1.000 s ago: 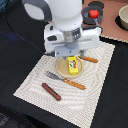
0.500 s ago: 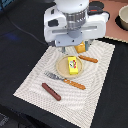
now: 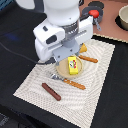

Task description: Interact with the objects in diverse but meaningful ways.

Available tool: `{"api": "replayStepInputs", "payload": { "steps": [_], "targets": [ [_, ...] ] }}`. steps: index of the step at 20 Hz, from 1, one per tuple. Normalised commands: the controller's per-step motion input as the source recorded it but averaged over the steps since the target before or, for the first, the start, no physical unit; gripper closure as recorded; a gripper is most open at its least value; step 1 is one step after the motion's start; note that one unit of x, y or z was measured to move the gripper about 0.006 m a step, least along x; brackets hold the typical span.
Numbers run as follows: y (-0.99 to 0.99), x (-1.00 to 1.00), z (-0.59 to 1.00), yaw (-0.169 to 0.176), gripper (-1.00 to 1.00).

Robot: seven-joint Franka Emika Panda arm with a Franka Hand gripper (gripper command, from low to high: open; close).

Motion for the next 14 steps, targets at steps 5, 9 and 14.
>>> {"api": "replayStepInputs", "payload": {
  "steps": [5, 9, 14],
  "targets": [
    [-0.89, 0.2, 0.04, 0.046, -1.0],
    [-0.68, 0.38, 0.0, 0.027, -1.0],
    [-0.43, 0.54, -0.03, 0.036, -1.0]
  ]
}}
